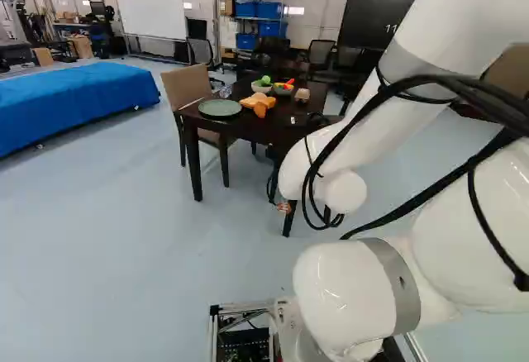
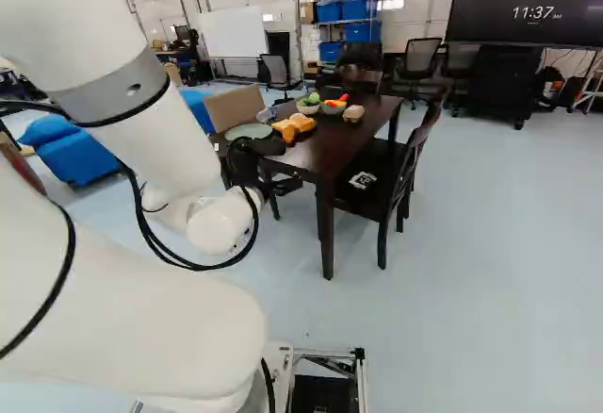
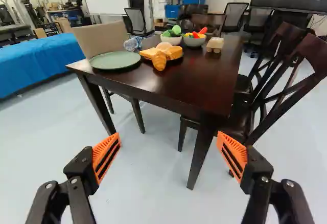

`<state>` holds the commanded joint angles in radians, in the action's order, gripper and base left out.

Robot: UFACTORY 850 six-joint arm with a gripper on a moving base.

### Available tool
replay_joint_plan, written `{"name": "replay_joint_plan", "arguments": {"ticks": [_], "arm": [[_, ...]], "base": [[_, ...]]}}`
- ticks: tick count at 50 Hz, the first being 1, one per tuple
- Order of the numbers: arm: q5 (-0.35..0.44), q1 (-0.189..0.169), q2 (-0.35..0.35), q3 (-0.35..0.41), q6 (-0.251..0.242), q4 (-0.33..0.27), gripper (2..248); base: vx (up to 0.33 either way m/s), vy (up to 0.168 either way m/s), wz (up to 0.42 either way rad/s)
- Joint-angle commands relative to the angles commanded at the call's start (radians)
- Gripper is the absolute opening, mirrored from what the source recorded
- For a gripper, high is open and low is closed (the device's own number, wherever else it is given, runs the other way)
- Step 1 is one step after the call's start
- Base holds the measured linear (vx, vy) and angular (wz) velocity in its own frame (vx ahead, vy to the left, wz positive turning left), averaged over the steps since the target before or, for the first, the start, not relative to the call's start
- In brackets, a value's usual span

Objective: Move the croissant to the empty plate

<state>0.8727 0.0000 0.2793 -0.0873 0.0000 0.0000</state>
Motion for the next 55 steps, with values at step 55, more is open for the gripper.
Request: {"name": "replay_joint_plan", "arguments": {"ticks": [55], "arm": [[0.0,0.0,0.0,0.0,0.0,0.0,247]], "base": [[0.118,0.003,-0.008]]}}
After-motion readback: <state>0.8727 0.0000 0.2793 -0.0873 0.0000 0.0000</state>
